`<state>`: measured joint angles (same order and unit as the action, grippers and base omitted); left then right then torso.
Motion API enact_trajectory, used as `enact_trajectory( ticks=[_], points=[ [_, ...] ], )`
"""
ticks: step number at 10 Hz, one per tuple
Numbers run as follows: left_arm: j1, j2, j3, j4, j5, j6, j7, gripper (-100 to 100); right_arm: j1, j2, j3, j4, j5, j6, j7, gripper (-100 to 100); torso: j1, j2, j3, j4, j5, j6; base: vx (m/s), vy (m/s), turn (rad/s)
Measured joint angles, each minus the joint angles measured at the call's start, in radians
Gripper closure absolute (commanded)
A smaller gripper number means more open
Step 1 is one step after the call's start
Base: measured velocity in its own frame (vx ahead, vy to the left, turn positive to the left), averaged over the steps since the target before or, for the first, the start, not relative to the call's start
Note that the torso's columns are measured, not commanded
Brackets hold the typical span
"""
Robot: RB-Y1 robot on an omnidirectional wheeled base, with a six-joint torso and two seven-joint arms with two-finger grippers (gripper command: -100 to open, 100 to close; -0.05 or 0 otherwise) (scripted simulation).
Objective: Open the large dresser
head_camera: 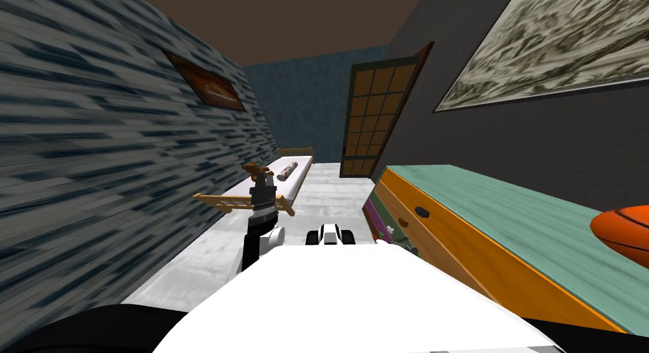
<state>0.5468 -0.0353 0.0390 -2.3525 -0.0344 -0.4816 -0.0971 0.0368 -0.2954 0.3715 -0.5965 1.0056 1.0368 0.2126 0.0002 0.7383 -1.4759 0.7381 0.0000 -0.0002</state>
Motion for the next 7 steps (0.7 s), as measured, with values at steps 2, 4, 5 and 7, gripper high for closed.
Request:
enact_trajectory(
  ticks=[2, 4, 5, 7],
  points=[
    [0.0, 0.0, 0.0, 0.0, 0.0, 0.0, 0.0, 0, 0.002, -0.026, 0.005, 0.003, 0.013, 0.046, 0.022, -100, -0.001, 0.001, 0.0, 0.0, 0.0, 0.0, 0.041, 0.033, 0.017],
    [0.0, 0.0, 0.0, 0.0, 0.0, 0.0, 0.0, 0, -0.014, -0.024, 0.013, 0.037, 0.028, 0.067, 0.015, -100, -0.001, 0.001, 0.001, 0.0, 0.0, 0.0, 0.033, 0.022, 0.05],
    [0.0, 0.0, 0.0, 0.0, 0.0, 0.0, 0.0, 0, -0.028, -0.025, 0.015, 0.063, 0.034, 0.075, 0.009, -100, -0.001, 0.0, 0.0, 0.0, 0.0, 0.0, 0.031, 0.033, 0.066],
    [0.0, 0.0, 0.0, 0.0, 0.0, 0.0, 0.0, 0, -0.053, -0.036, 0.023, 0.104, 0.051, 0.108, 0.011, -100, 0.002, -0.001, -0.001, 0.0, 0.001, 0.0, 0.054, 0.055, 0.073]
  ],
)
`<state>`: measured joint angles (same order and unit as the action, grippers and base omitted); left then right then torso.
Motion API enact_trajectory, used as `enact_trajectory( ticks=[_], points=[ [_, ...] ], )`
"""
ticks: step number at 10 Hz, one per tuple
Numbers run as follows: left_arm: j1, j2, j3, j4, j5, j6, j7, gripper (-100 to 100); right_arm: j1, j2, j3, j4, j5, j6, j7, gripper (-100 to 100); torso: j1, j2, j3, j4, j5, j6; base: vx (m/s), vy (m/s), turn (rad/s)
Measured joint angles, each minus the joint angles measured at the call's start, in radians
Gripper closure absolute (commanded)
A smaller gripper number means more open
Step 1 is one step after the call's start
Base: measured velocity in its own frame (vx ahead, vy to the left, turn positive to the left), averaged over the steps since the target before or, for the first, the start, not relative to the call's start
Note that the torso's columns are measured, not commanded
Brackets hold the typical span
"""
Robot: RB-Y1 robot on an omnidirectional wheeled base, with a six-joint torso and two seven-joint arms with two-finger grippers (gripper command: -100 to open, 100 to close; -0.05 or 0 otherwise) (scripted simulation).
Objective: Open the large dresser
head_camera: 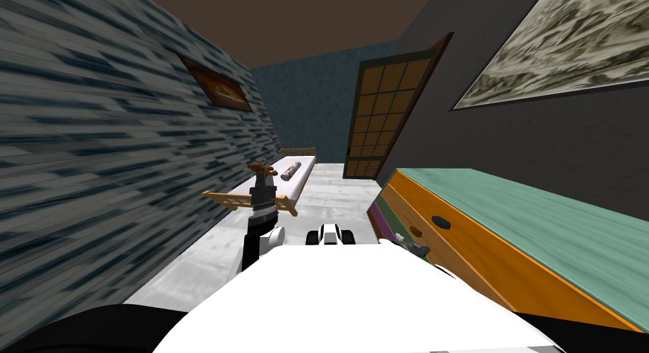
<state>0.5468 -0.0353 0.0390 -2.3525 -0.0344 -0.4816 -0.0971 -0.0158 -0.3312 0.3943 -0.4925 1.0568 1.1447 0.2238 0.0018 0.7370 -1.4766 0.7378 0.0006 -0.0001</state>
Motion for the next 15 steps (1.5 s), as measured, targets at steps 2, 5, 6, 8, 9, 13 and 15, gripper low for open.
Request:
enact_trajectory(
  ticks=[2, 5, 6, 8, 9, 13, 15],
  points=[
    [0.0, 0.0, 0.0, 0.0, 0.0, 0.0, 0.0, 0, -0.042, -0.005, 0.012, 0.083, 0.023, 0.026, -0.016, -100, -0.001, 0.0, 0.0, 0.0, 0.0, 0.0, 0.064, 0.059, 0.051],
    [0.0, 0.0, 0.0, 0.0, 0.0, 0.0, 0.0, 0, -0.061, -0.011, 0.02, 0.161, 0.039, 0.048, -0.037, -100, -0.005, 0.004, 0.002, 0.001, -0.001, 0.001, 0.013, 0.005, 0.003],
    [0.0, 0.0, 0.0, 0.0, 0.0, 0.0, 0.0, 0, -0.05, -0.017, 0.018, 0.136, 0.037, 0.055, -0.018, -100, -0.004, 0.003, 0.002, 0.001, -0.001, 0.0, -0.01, -0.01, 0.002],
    [0.0, 0.0, 0.0, 0.0, 0.0, 0.0, 0.0, 0, -0.022, -0.028, 0.012, 0.052, 0.03, 0.071, 0.018, -100, -0.001, 0.001, 0.0, 0.0, 0.0, 0.0, 0.006, -0.051, 0.002],
    [0.0, 0.0, 0.0, 0.0, 0.0, 0.0, 0.0, 0, -0.022, -0.028, 0.013, 0.058, 0.03, 0.068, 0.014, -100, -0.006, -0.001, 0.0, 0.0, -0.001, 0.0, 0.011, -0.066, 0.008],
    [0.0, 0.0, 0.0, 0.0, 0.0, 0.0, 0.0, 0, -0.035, -0.037, 0.009, 0.063, 0.028, 0.072, 0.022, 100, -0.001, 0.0, 0.002, -0.001, -0.006, -0.001, -0.015, 0.124, -0.002],
    [0.0, 0.0, 0.0, 0.0, 0.0, 0.0, 0.0, 0, -0.037, -0.039, 0.005, 0.047, 0.023, 0.069, 0.039, 100, -0.004, -0.002, 0.0, -0.001, -0.003, -0.001, 0.001, 0.216, -0.006]
  ],
)
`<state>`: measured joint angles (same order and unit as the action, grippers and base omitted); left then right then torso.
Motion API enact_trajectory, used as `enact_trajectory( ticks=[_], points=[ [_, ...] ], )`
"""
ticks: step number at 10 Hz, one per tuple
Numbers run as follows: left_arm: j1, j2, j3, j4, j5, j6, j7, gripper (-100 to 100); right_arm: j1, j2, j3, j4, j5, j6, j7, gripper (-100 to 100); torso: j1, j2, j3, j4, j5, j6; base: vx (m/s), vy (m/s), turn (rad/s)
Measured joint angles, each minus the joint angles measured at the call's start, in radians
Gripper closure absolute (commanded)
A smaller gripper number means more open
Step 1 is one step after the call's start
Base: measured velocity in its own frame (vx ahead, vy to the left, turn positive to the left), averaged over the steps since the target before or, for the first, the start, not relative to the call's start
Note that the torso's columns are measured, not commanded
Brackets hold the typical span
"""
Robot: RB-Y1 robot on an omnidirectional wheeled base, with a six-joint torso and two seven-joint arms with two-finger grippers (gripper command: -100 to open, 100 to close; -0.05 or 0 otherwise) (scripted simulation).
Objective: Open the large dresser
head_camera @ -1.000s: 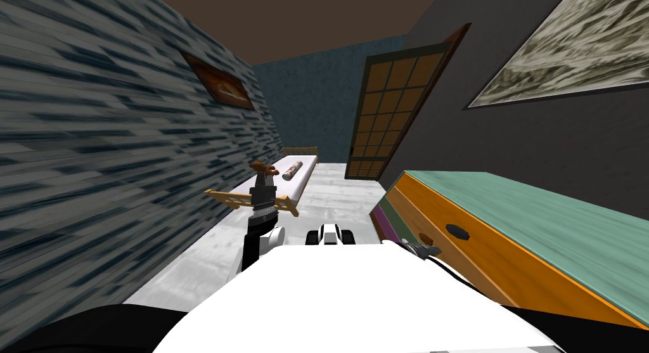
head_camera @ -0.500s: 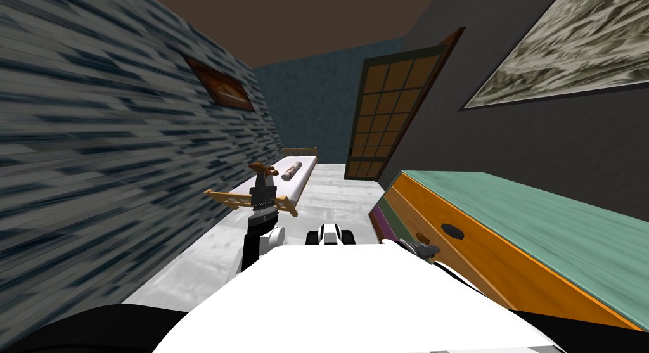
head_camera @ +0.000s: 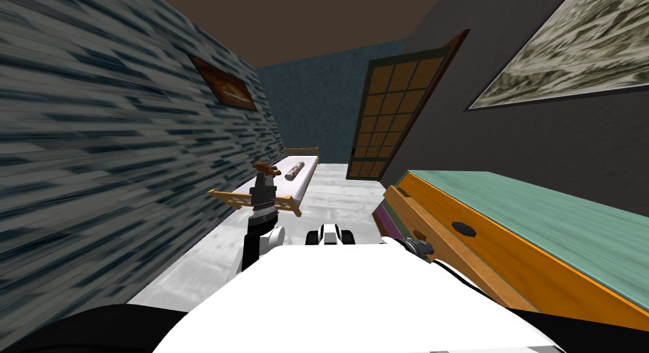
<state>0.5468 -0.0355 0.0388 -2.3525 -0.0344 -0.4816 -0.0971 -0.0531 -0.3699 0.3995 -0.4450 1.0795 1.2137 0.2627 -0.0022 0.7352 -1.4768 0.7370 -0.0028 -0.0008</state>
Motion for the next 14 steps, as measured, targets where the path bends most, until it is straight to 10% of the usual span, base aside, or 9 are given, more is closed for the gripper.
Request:
enact_trajectory(
  ticks=[6, 7, 8, 14],
  points=[
    [0.0, 0.0, 0.0, 0.0, 0.0, 0.0, 0.0, 0, -0.006, 0.006, -0.006, -0.03, -0.006, 0.012, 0.035, 100, 0.004, 0.002, 0.0, 0.001, 0.004, 0.001, 0.009, 0.152, 0.002],
    [0.0, 0.0, 0.0, 0.0, 0.0, 0.0, 0.0, 0, -0.006, 0.006, -0.006, -0.032, -0.006, 0.013, 0.037, -100, -0.004, 0.003, 0.001, 0.001, 0.001, 0.001, -0.045, 0.013, -0.027],
    [0.0, 0.0, 0.0, 0.0, 0.0, 0.0, 0.0, 0, -0.042, 0.011, -0.011, 0.016, -0.012, -0.01, -0.001, -100, -0.007, 0.005, 0.002, 0.002, 0.0, 0.001, -0.06, -0.014, -0.01],
    [0.0, 0.0, 0.0, 0.0, 0.0, 0.0, 0.0, 0, -0.069, -0.004, -0.046, -0.074, -0.053, -0.029, -0.014, -100, 0.002, 0.004, 0.001, 0.001, 0.003, 0.001, -0.055, -0.019, -0.014]
  ],
)
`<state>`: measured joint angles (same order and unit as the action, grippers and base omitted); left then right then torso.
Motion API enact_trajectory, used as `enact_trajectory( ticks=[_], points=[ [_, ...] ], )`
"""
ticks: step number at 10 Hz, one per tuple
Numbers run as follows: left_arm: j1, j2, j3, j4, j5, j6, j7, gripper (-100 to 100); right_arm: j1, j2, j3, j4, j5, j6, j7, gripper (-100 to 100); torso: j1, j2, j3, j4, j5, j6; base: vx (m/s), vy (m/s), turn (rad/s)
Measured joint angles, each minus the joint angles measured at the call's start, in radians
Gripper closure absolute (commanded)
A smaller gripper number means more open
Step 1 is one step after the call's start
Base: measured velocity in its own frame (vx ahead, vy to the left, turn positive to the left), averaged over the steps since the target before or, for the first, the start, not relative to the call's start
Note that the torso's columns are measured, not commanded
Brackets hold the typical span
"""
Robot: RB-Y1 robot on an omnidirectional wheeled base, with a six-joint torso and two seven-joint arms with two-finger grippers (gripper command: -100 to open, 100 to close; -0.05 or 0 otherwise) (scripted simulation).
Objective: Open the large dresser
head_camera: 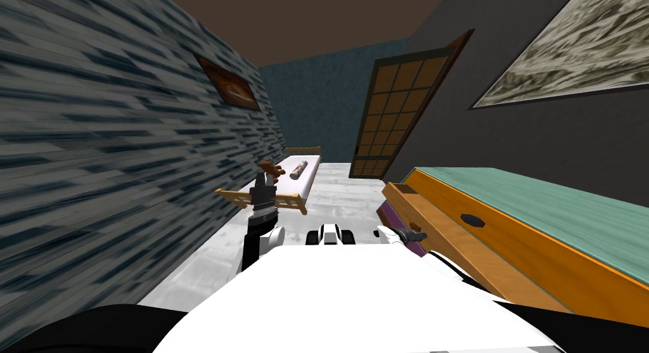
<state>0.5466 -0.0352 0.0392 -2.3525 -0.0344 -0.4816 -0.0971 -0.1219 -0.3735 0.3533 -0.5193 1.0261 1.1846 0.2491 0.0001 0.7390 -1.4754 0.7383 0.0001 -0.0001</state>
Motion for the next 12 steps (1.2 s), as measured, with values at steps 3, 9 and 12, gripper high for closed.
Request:
enact_trajectory(
  ticks=[3, 9, 12],
  points=[
    [0.0, 0.0, 0.0, 0.0, 0.0, 0.0, 0.0, 0, -0.055, -0.008, -0.025, 0.001, -0.029, -0.041, -0.045, -100, -0.001, -0.001, -0.001, 0.0, 0.0, 0.0, -0.065, -0.024, -0.014],
    [0.0, 0.0, 0.0, 0.0, 0.0, 0.0, 0.0, 0, -0.146, -0.029, -0.087, -0.073, -0.1, -0.106, -0.118, -100, 0.0, -0.001, -0.001, 0.0, 0.0, 0.0, -0.099, -0.024, -0.026],
    [0.0, 0.0, 0.0, 0.0, 0.0, 0.0, 0.0, 0, -0.171, -0.032, -0.106, -0.107, -0.122, -0.123, -0.146, -100, 0.001, -0.004, -0.002, -0.001, 0.0, 0.0, -0.038, -0.02, -0.003]
  ],
)
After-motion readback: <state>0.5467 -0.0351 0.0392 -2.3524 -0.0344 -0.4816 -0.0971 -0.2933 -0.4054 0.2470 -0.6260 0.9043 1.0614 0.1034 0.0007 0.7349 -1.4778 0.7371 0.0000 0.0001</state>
